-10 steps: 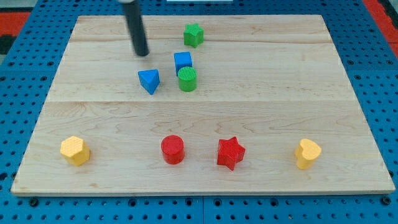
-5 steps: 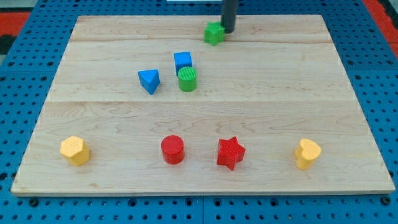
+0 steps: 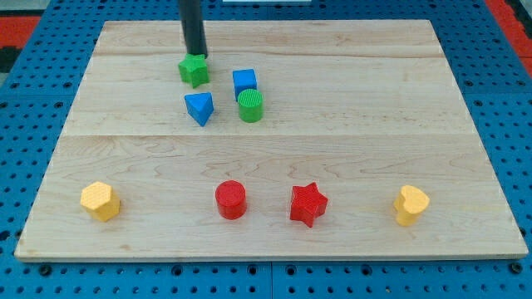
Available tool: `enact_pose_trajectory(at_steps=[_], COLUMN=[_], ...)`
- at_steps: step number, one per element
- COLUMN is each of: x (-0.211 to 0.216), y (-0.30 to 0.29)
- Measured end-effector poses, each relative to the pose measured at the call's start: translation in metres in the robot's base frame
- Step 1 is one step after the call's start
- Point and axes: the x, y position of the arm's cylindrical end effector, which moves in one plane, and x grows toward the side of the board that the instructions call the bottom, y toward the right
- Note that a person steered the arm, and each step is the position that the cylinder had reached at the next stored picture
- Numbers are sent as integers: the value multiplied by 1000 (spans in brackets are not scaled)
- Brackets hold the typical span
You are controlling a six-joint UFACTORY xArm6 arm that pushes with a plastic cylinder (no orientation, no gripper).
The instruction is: Push the green star to the top of the blue triangle
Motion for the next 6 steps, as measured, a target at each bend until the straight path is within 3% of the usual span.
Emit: enact_pose_trajectory(at_steps=[2, 3, 4, 5, 6], x=[-13, 5, 32, 22, 37], y=[-17, -40, -17, -23, -68])
